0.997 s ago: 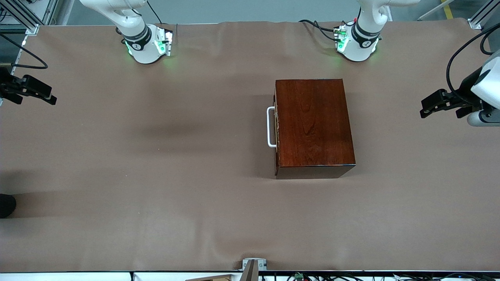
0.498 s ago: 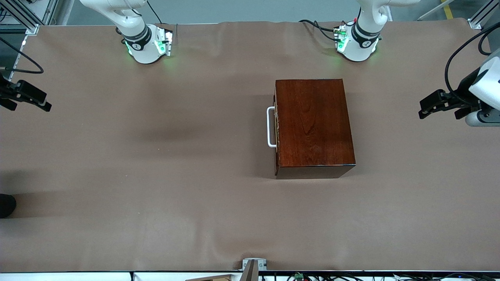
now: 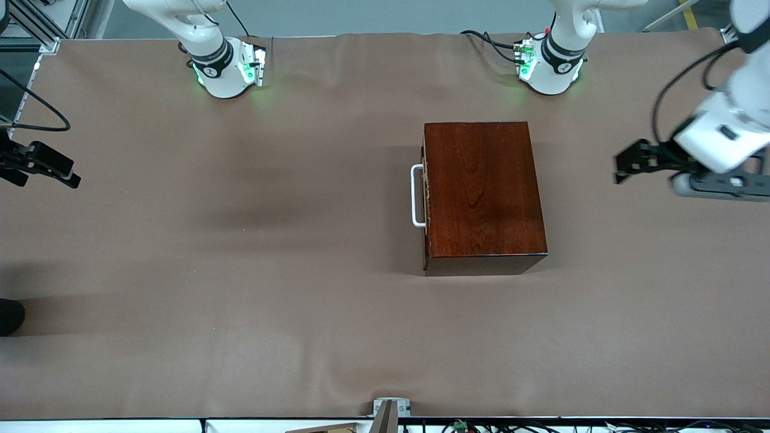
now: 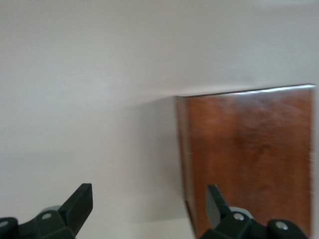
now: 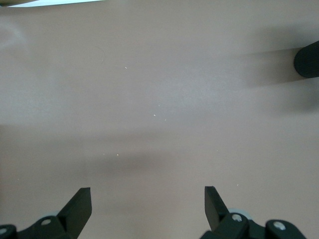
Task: Open drawer, take yellow block, close drawer
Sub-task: 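Reach the left gripper over the cabinet to the white drawer handle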
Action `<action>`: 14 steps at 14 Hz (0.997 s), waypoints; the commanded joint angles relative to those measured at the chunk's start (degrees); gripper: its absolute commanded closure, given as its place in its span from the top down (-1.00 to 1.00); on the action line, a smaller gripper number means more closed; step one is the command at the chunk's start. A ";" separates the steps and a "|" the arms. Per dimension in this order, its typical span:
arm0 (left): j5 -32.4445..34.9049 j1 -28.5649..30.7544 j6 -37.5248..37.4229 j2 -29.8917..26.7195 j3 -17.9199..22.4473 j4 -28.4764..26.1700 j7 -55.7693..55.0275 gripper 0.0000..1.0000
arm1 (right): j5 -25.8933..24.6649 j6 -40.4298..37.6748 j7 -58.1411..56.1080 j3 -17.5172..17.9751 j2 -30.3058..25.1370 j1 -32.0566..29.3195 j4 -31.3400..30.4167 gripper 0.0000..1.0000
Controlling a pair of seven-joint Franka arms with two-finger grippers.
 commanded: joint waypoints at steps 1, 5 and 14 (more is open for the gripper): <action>-2.63 -0.84 0.31 1.18 -6.10 1.10 -7.75 1.00 | 0.28 -0.41 0.70 0.70 0.18 -0.86 0.95 1.00; -1.68 -9.42 0.49 9.07 -11.76 7.42 -30.16 1.00 | 0.28 -0.59 0.70 0.70 0.09 -0.86 2.00 1.00; 10.26 -30.80 11.03 25.25 -10.62 9.63 -41.54 1.00 | -0.33 -3.57 0.35 0.70 -0.26 -0.86 4.37 1.00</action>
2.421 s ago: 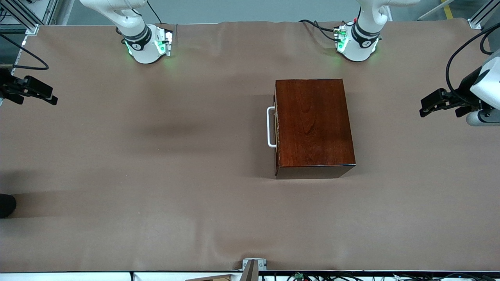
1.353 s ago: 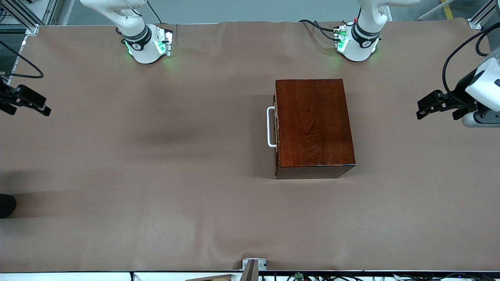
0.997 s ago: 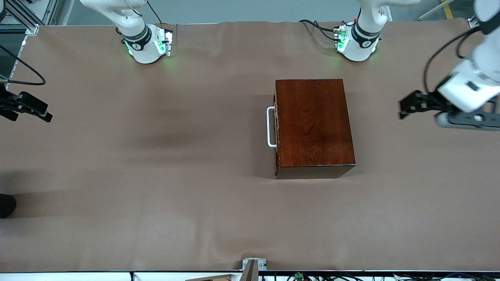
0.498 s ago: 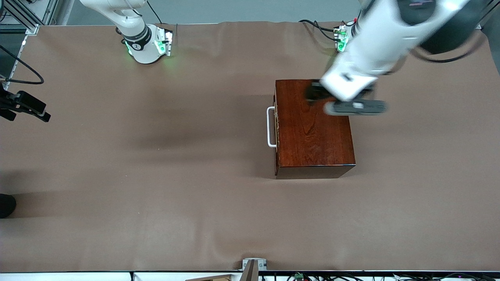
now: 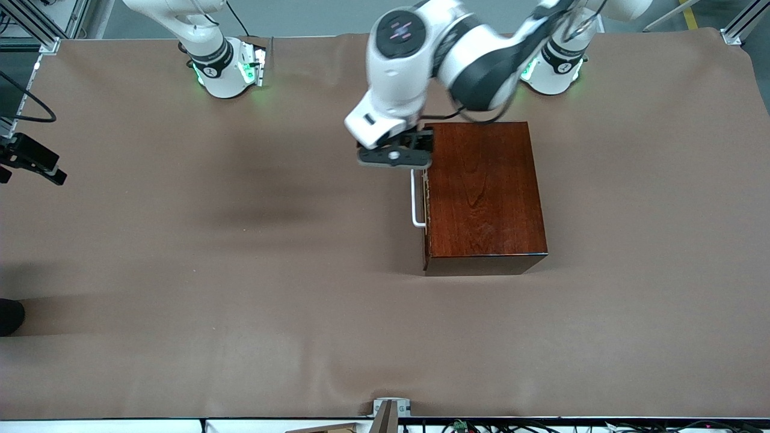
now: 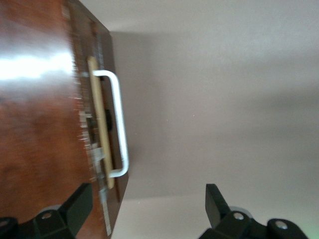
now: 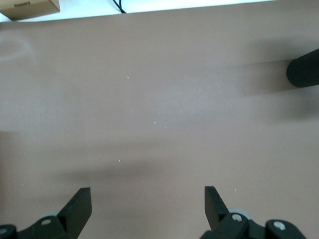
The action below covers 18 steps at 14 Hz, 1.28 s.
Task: Open drawer, take yellow block, close drawer
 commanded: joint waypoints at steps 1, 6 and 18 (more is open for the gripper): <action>4.31 -2.35 1.11 5.21 0.83 2.76 -0.82 1.00 | -0.15 -3.18 0.35 0.66 -0.23 -0.97 1.52 1.00; 11.44 -4.38 1.12 10.23 1.00 2.59 -3.64 1.00 | 0.11 -4.16 0.35 0.66 -0.14 -1.85 1.97 1.00; 14.61 -4.38 1.21 14.54 2.32 2.23 -16.98 1.00 | 0.20 -4.16 0.52 0.66 -0.14 -1.85 2.05 1.00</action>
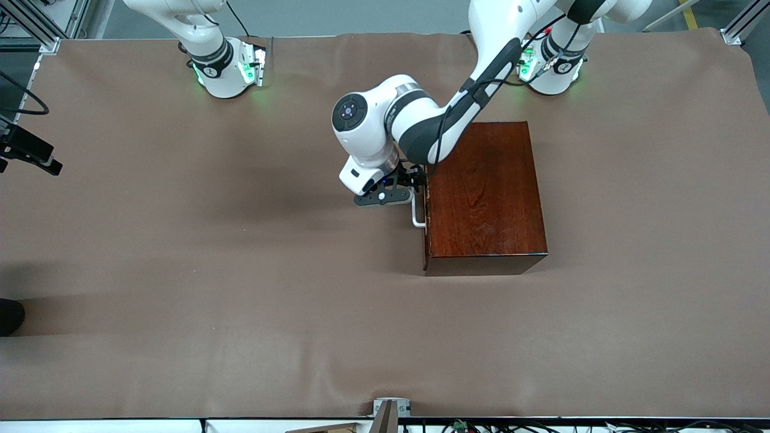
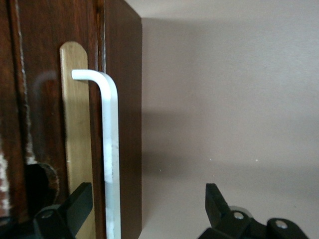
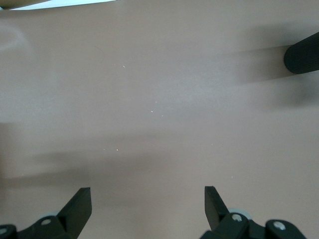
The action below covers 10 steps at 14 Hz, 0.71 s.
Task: Open drawer, take yellow block, close drawer
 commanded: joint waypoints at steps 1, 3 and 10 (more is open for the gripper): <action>2.22 -0.74 -0.35 2.12 0.29 1.54 -4.80 1.00 | 0.20 -0.83 0.52 0.79 -0.11 -1.09 0.78 1.00; 4.50 -1.36 -0.35 2.91 0.20 1.45 -7.27 1.00 | 0.20 -0.83 0.52 0.79 -0.11 -1.09 0.78 1.00; 5.56 -2.77 5.44 3.36 0.11 1.98 -7.55 1.00 | 0.20 -0.74 0.52 0.79 -0.11 -1.09 0.78 1.00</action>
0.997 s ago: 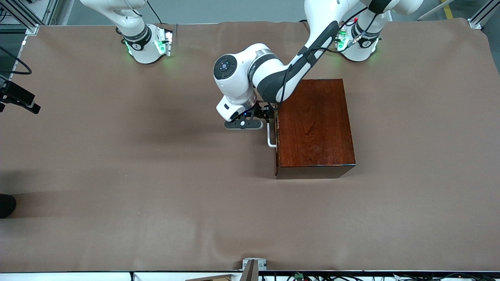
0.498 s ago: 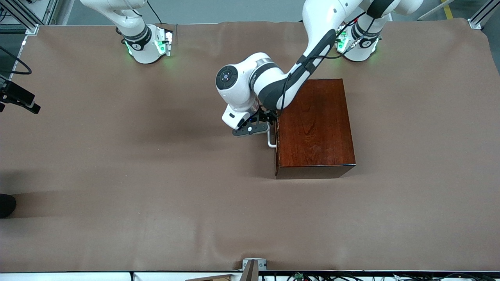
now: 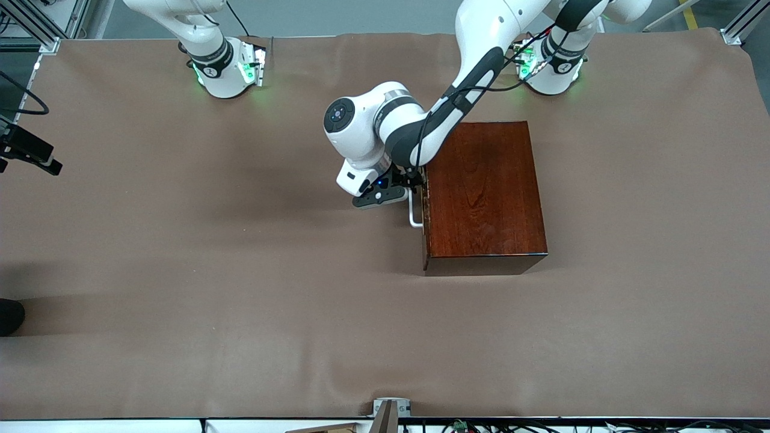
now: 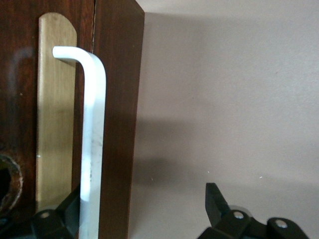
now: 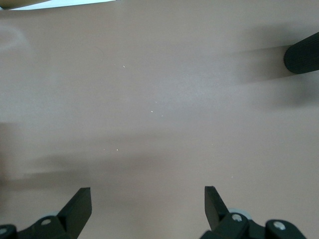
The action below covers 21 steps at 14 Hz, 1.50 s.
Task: Open drawer, take yellow block, close drawer
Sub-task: 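Pull the drawer handle outward with the left gripper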
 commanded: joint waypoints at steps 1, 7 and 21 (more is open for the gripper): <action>0.98 -0.65 5.00 0.57 -0.47 1.89 -0.42 1.00 | 0.20 -0.73 0.52 0.79 -0.11 -1.09 0.77 1.00; 0.54 -1.44 14.41 1.19 -0.83 2.25 -0.33 1.00 | 0.20 -0.73 0.52 0.79 -0.11 -1.09 0.77 1.00; 0.37 -2.14 25.84 4.00 -2.23 3.83 2.05 1.00 | 0.11 -0.73 0.43 0.79 -0.02 -1.18 0.85 1.00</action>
